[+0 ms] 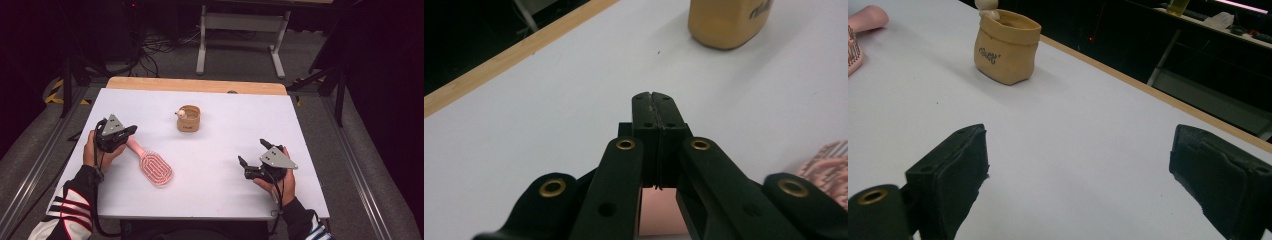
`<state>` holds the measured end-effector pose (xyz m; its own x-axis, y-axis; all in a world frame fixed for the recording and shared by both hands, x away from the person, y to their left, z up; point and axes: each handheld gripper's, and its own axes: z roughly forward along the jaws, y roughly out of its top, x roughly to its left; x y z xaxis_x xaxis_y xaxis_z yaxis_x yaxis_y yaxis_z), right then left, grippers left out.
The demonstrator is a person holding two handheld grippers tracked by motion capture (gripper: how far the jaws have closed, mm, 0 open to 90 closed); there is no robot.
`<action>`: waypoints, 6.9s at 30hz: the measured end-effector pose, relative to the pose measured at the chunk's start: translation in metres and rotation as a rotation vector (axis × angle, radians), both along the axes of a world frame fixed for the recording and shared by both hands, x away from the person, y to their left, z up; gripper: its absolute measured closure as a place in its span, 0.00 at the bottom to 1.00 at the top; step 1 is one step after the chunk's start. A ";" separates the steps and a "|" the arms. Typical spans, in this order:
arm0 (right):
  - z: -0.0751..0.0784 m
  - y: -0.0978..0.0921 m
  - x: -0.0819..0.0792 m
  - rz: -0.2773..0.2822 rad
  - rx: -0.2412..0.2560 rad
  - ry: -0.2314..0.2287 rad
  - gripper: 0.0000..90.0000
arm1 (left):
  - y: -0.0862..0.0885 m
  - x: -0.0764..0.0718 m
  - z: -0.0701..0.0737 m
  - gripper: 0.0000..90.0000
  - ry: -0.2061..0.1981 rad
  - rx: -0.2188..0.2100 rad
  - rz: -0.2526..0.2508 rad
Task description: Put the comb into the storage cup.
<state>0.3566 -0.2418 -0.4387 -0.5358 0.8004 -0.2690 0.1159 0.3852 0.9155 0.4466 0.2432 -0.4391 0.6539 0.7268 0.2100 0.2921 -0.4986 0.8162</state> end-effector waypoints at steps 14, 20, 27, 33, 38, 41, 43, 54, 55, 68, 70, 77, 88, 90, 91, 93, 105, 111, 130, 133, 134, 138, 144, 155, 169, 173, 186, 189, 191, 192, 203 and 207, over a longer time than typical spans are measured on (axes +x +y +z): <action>-0.003 0.002 0.002 0.018 -0.015 0.031 0.11 | -0.004 0.011 -0.018 0.99 0.127 0.115 0.038; -0.005 0.000 0.005 0.028 -0.002 0.056 0.11 | -0.010 0.012 -0.019 0.99 0.153 0.134 0.012; -0.005 0.000 0.005 0.040 -0.007 0.065 0.11 | -0.012 0.011 -0.018 1.00 0.159 0.175 0.006; -0.006 0.000 0.005 0.047 -0.015 0.075 0.11 | -0.008 0.008 -0.016 1.00 0.180 0.210 0.010; -0.007 0.001 0.006 0.052 -0.022 0.083 0.11 | -0.005 0.005 -0.014 1.00 0.218 0.250 0.021; -0.007 0.000 0.007 0.049 -0.022 0.091 0.11 | -0.001 0.003 -0.013 1.00 0.227 0.279 0.032; -0.008 -0.001 0.009 0.046 -0.021 0.103 0.11 | 0.004 0.000 -0.016 1.00 0.246 0.313 0.044; -0.008 -0.002 0.010 0.048 -0.021 0.122 0.11 | 0.028 -0.039 -0.017 1.00 0.280 0.329 0.033; -0.009 -0.002 0.011 0.048 -0.022 0.124 0.11 | 0.029 -0.042 -0.017 1.00 0.278 0.325 0.034; -0.009 -0.002 0.012 0.051 -0.034 0.131 0.11 | 0.036 -0.075 -0.017 1.00 0.300 0.297 0.000; -0.009 -0.002 0.012 0.050 -0.035 0.130 0.11 | 0.036 -0.077 -0.017 1.00 0.302 0.299 -0.003; -0.008 -0.002 0.012 0.046 -0.045 0.118 0.11 | 0.037 -0.089 -0.017 1.00 0.304 0.291 -0.020; -0.010 0.003 0.015 0.063 -0.059 0.119 0.11 | 0.034 -0.108 -0.016 1.00 0.322 0.294 -0.054; -0.010 0.004 0.016 0.064 -0.061 0.120 0.11 | 0.034 -0.110 -0.015 0.99 0.326 0.301 -0.060; -0.010 0.004 0.016 0.064 -0.061 0.120 0.11 | 0.034 -0.110 -0.015 0.99 0.326 0.301 -0.060; -0.009 0.004 0.016 0.066 -0.059 0.117 0.11 | 0.033 -0.111 -0.014 0.97 0.324 0.310 -0.062; -0.009 0.004 0.015 0.063 -0.056 0.117 0.11 | 0.035 -0.117 0.011 0.58 0.272 0.244 -0.071; -0.010 0.005 0.016 0.070 -0.059 0.130 0.11 | 0.026 -0.110 0.002 0.17 0.346 0.249 -0.088; -0.013 0.008 0.017 0.081 -0.071 0.156 0.11 | 0.005 -0.082 -0.003 0.57 0.547 0.365 -0.219; -0.013 0.008 0.018 0.078 -0.068 0.155 0.11 | 0.002 -0.082 -0.002 0.65 0.546 0.367 -0.237; -0.013 0.007 0.018 0.076 -0.068 0.156 0.11 | 0.002 -0.082 -0.002 0.67 0.546 0.367 -0.237; -0.013 0.007 0.018 0.076 -0.070 0.156 0.11 | 0.001 -0.083 -0.003 0.74 0.539 0.349 -0.232; -0.013 0.007 0.018 0.072 -0.067 0.156 0.11 | 0.002 -0.086 -0.004 0.77 0.508 0.335 -0.227; -0.013 0.006 0.018 0.068 -0.066 0.155 0.12 | -0.001 -0.098 -0.007 0.78 0.384 0.327 -0.152; -0.013 0.005 0.018 0.067 -0.066 0.152 0.12 | 0.001 -0.103 0.003 0.78 0.195 0.245 -0.056; -0.013 0.005 0.018 0.065 -0.063 0.151 0.12 | 0.003 -0.104 0.006 0.78 0.132 0.207 -0.022; -0.012 0.005 0.017 0.059 -0.050 0.135 0.12 | 0.002 -0.105 0.012 0.78 0.002 0.114 0.042; -0.011 0.005 0.017 0.059 -0.042 0.126 0.12 | 0.001 -0.104 0.012 0.78 -0.004 0.110 0.042; -0.011 0.004 0.017 0.058 -0.038 0.119 0.12 | 0.000 -0.105 0.012 0.78 -0.022 0.106 0.048; -0.011 0.004 0.017 0.058 -0.038 0.119 0.12 | 0.000 -0.104 0.013 0.78 -0.022 0.104 0.042; -0.005 0.004 0.013 0.051 -0.003 0.054 0.12 | -0.008 -0.104 0.017 0.78 -0.096 0.077 0.058; -0.004 0.005 0.013 0.056 0.007 0.052 0.12 | -0.013 -0.102 0.018 0.78 -0.116 0.061 0.051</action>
